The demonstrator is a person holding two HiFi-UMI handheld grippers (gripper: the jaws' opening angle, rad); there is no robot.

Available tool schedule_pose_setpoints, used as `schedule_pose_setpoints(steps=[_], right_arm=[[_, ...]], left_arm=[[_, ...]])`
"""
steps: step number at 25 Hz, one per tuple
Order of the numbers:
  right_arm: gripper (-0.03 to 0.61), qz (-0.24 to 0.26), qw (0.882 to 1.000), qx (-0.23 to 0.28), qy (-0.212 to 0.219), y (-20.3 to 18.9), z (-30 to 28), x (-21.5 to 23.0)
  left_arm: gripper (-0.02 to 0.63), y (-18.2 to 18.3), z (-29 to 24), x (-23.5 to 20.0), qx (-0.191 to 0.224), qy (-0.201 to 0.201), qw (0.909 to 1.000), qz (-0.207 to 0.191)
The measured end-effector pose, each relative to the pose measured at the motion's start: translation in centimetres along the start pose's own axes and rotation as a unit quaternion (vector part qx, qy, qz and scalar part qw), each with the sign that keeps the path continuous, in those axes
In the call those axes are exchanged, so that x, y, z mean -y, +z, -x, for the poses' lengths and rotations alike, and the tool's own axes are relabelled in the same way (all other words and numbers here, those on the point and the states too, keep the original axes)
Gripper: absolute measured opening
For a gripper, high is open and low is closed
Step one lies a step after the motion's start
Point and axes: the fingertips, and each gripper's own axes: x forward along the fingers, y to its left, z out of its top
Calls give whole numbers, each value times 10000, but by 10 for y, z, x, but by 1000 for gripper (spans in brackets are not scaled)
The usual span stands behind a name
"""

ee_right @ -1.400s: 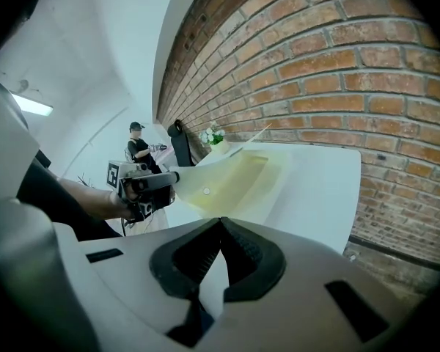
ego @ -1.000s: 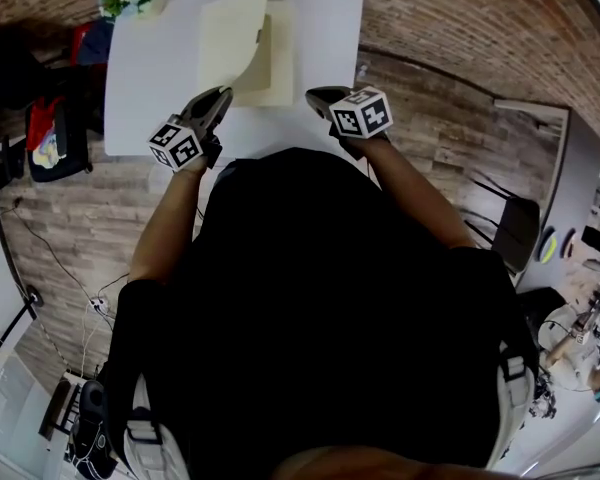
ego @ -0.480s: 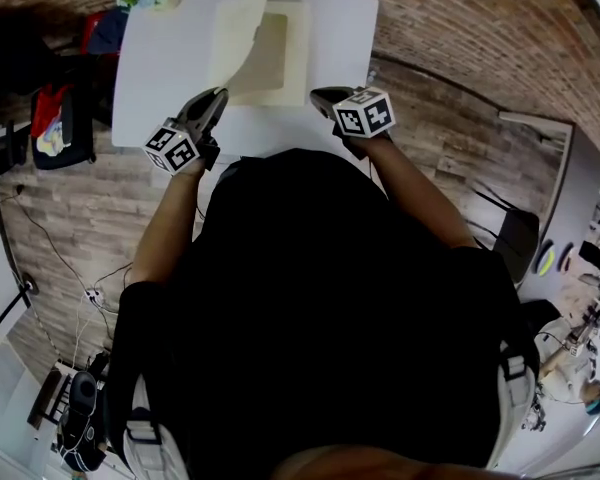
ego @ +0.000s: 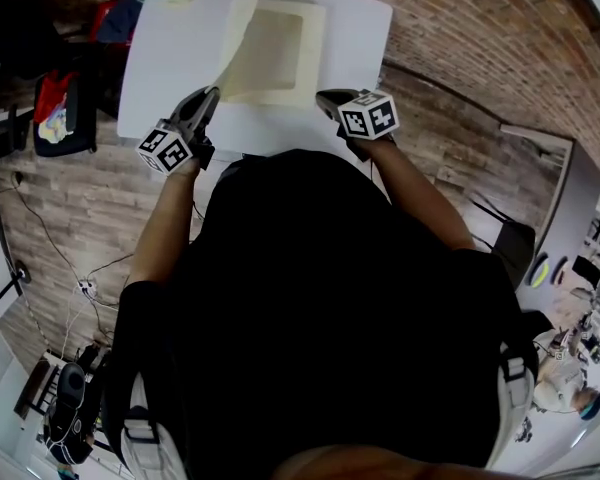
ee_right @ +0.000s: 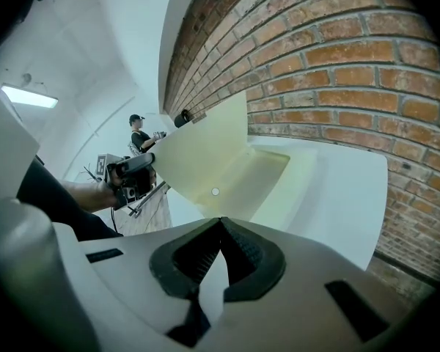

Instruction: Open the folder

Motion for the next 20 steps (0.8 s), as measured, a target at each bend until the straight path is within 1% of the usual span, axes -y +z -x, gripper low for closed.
schedule_pose_setpoints(steps=[12, 20], right_arm=[[25, 29, 9999, -102, 10, 2, -16, -6], [25, 2, 10000, -79, -37, 6, -19, -4]], left_arm=[[20, 19, 37, -36, 297, 475, 9984, 94], [17, 20, 58, -59, 342, 750, 9965, 101]])
